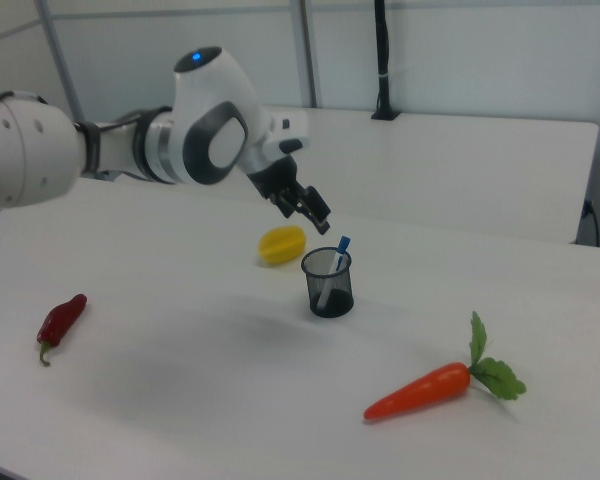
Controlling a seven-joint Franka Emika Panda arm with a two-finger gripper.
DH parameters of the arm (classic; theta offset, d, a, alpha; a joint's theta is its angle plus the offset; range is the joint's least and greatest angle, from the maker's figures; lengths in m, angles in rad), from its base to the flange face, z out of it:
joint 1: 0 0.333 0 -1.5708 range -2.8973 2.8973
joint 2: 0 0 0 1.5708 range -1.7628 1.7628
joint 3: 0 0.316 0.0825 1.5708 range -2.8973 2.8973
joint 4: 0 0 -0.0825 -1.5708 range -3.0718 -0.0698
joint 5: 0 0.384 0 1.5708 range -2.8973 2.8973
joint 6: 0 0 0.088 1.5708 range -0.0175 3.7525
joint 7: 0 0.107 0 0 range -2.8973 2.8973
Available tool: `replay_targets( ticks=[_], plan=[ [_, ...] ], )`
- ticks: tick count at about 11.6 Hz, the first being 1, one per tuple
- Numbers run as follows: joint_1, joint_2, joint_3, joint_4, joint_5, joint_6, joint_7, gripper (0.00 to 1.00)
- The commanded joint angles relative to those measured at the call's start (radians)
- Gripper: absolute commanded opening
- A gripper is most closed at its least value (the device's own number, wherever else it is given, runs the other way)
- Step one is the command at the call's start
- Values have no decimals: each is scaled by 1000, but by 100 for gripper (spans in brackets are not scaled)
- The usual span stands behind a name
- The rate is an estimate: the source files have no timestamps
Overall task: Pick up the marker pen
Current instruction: 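Move the open gripper over the black mesh pen cup, then lower the gripper into the cup and close on the white marker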
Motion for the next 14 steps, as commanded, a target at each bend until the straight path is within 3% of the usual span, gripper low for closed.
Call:
replay_targets(
  ticks=[1,2,4,7,14],
  plan=[
    [-10,88,-19,27,-37,140,26,100],
    [-11,105,-22,29,-37,178,26,99],
    [-22,134,-22,27,-38,250,26,79],
    [-22,151,-22,27,-44,275,26,57],
    [-21,164,-22,26,-63,307,26,20]
  ],
)
